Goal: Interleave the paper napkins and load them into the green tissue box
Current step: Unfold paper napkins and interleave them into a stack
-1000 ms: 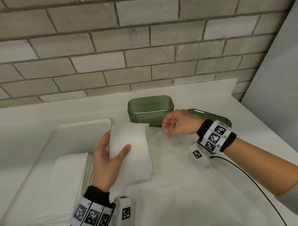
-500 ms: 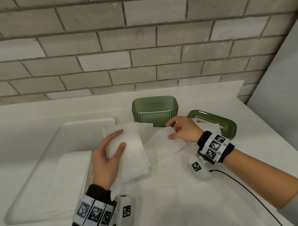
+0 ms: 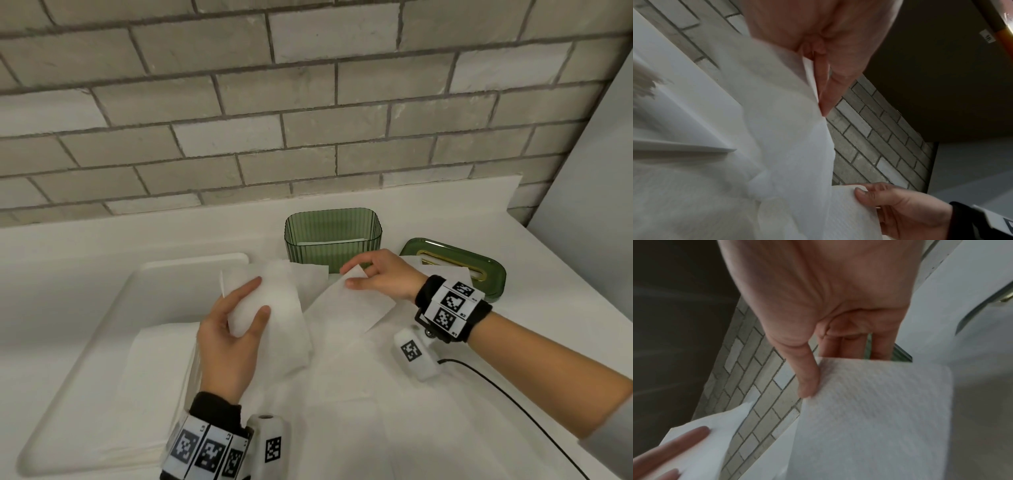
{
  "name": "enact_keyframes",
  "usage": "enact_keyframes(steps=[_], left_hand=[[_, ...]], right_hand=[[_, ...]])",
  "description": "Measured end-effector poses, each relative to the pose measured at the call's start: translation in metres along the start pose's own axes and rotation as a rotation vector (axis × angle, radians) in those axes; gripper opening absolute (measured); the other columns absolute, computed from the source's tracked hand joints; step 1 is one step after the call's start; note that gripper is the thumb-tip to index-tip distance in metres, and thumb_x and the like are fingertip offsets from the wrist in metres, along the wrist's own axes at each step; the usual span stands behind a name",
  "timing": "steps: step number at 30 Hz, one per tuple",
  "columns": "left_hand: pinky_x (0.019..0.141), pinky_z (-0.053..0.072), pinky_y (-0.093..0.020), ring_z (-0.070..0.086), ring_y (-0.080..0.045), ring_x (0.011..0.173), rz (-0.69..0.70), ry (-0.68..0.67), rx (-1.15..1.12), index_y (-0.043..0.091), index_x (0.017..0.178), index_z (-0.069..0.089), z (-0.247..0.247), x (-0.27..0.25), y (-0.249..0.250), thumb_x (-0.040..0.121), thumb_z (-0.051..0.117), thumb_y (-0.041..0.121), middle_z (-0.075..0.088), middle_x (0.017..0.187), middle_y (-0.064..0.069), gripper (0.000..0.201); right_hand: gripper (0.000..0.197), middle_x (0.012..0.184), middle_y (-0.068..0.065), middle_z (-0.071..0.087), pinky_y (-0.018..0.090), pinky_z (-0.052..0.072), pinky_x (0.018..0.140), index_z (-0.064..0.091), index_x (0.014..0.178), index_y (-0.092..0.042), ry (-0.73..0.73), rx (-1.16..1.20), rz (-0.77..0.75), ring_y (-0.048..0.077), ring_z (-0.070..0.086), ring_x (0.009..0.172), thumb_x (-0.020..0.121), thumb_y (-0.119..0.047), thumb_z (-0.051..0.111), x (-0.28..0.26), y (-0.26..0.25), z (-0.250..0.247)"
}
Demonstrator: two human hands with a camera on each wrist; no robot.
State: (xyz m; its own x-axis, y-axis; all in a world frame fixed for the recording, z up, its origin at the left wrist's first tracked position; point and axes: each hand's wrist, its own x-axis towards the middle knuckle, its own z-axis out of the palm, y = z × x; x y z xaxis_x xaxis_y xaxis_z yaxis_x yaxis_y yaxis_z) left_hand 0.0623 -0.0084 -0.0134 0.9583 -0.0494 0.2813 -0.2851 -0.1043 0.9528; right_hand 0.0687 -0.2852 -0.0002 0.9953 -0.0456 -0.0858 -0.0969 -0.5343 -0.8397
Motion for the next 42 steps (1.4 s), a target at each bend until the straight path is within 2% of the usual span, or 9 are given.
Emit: enact_keyframes(steps=[4,11,16,20,25,29,32,37,42], left_hand=[[0.097,0.049,-0.017,0.061,0.002,0.115,0.023,0.024,0.002,0.028,0.119,0.070,-0.003,0.000,0.004,0.082,0.075,-0.002,0.068,0.122,0.016,0.048],[0.085,0.053,-0.016,0.064,-0.010,0.111,0.047,0.041,-0.065,0.027,0.115,0.072,0.001,0.005,0.008,0.077,0.079,-0.004,0.069,0.117,0.011,0.050],[0.083,0.054,-0.020,0.059,-0.010,0.116,0.134,-0.012,0.005,0.035,0.112,0.069,0.016,0.007,0.018,0.074,0.082,-0.001,0.065,0.117,0.008,0.054],[0.074,0.049,-0.012,0.058,-0.002,0.112,0.156,-0.150,-0.072,0.031,0.111,0.072,0.031,0.002,0.037,0.088,0.074,0.029,0.069,0.114,0.007,0.023],[0.081,0.047,-0.016,0.065,-0.023,0.094,0.180,-0.356,-0.227,0.017,0.111,0.074,0.046,-0.005,0.051,0.089,0.055,0.062,0.071,0.107,-0.008,0.053],[0.059,0.043,-0.011,0.061,-0.002,0.063,0.063,-0.348,-0.295,0.016,0.105,0.075,0.051,-0.009,0.055,0.084,0.076,0.028,0.072,0.101,-0.001,0.023],[0.067,0.059,-0.027,0.073,-0.016,0.081,-0.015,-0.385,-0.333,0.011,0.109,0.073,0.055,-0.011,0.051,0.084,0.072,0.010,0.072,0.107,-0.009,0.025],[0.065,0.058,-0.026,0.074,-0.019,0.079,-0.029,-0.336,-0.324,0.009,0.112,0.070,0.056,-0.009,0.044,0.085,0.072,0.002,0.073,0.103,-0.012,0.027],[0.069,0.060,-0.032,0.071,-0.026,0.100,0.055,-0.276,-0.312,0.022,0.131,0.052,0.050,-0.005,0.043,0.082,0.074,-0.001,0.071,0.113,-0.009,0.058]], right_hand=[[0.019,0.038,-0.013,0.027,0.017,0.027,0.052,0.072,0.099,-0.016,-0.036,-0.072,0.000,0.004,0.027,0.037,0.081,-0.017,0.078,0.000,-0.015,-0.009],[0.008,0.038,-0.009,0.035,0.014,0.028,0.050,0.076,0.079,-0.016,-0.140,-0.238,-0.283,0.009,0.031,0.041,0.079,-0.024,0.080,-0.045,-0.078,-0.024],[0.015,0.083,0.015,0.061,0.043,0.041,0.070,0.079,0.082,-0.019,-0.328,-0.162,-0.410,0.036,0.048,0.077,0.069,-0.025,0.085,-0.062,-0.118,-0.043],[0.013,0.096,0.002,0.069,0.026,0.045,0.089,0.079,0.082,-0.017,-0.307,-0.146,-0.419,0.013,0.062,0.093,0.070,-0.018,0.085,-0.052,-0.122,-0.046],[0.012,0.071,0.025,0.064,0.035,0.035,0.062,0.078,0.079,-0.019,-0.188,-0.087,-0.448,0.031,0.043,0.062,0.071,-0.024,0.085,-0.032,-0.117,-0.028],[0.023,0.059,0.014,0.061,0.028,0.037,0.059,0.071,0.078,-0.016,-0.148,-0.036,-0.404,0.020,0.043,0.054,0.066,-0.022,0.089,-0.026,-0.113,-0.023],[0.031,0.068,0.016,0.071,0.022,0.045,0.060,0.066,0.078,-0.011,-0.129,-0.016,-0.397,0.009,0.055,0.055,0.061,-0.017,0.091,-0.025,-0.112,-0.020],[0.042,0.080,0.006,0.070,0.022,0.046,0.064,0.066,0.086,-0.018,-0.037,-0.050,-0.394,0.013,0.056,0.065,0.056,-0.025,0.094,-0.023,-0.104,-0.019],[0.043,0.102,-0.001,0.070,0.026,0.054,0.074,0.063,0.114,-0.022,-0.177,-0.285,-0.224,0.020,0.065,0.087,0.077,-0.036,0.079,-0.024,-0.091,-0.029]])
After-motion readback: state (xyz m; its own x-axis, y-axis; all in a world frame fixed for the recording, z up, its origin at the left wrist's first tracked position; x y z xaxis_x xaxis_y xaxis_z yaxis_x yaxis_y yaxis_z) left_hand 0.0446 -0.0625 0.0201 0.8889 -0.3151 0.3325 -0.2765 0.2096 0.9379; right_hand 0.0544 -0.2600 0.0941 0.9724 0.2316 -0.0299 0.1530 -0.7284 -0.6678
